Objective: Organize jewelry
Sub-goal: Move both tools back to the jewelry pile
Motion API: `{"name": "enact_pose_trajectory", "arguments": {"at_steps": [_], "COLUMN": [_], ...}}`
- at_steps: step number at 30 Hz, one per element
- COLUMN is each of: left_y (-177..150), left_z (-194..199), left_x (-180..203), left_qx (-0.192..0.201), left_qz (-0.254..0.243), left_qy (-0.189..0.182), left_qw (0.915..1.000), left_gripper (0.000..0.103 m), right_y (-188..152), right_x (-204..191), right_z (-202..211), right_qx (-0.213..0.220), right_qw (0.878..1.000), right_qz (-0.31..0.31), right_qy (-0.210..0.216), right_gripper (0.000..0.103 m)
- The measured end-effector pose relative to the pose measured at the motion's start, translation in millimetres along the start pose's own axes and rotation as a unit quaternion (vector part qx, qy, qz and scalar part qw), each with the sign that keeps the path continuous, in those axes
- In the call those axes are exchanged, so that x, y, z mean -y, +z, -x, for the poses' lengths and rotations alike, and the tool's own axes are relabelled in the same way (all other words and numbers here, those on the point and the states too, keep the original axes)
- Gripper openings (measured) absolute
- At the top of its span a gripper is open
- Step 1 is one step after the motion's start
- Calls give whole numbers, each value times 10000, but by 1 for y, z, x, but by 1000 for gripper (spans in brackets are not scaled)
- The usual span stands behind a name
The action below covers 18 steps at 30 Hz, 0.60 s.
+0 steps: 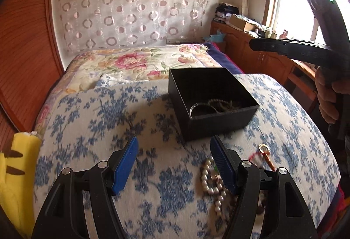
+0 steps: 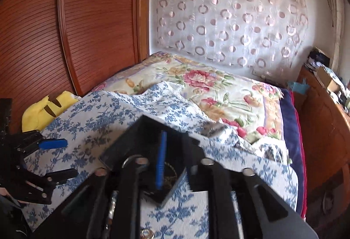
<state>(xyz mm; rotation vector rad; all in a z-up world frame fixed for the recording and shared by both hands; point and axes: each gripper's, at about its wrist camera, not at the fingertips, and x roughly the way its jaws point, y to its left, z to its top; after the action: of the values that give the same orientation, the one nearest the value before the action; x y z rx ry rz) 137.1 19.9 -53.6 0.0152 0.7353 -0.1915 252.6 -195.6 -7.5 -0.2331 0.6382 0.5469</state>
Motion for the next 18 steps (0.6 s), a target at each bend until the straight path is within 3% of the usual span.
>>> {"name": "enact_pose_trajectory", "arguments": {"at_steps": [7, 18], "left_y": [-23, -53], "left_z": [18, 39], "left_x": [11, 32], "left_qx": [-23, -194], "left_qz": [-56, -114], "left_qy": [-67, -395], "left_qw": [10000, 9990], "left_gripper": [65, 65], "right_y": [-39, -143], "right_x": [-2, -38], "right_z": [30, 61], "right_qx": [-6, -304], "right_qw": [9999, 9978], "right_qz": [-169, -596], "right_qy": [-2, 12], "right_gripper": [23, 23]}}
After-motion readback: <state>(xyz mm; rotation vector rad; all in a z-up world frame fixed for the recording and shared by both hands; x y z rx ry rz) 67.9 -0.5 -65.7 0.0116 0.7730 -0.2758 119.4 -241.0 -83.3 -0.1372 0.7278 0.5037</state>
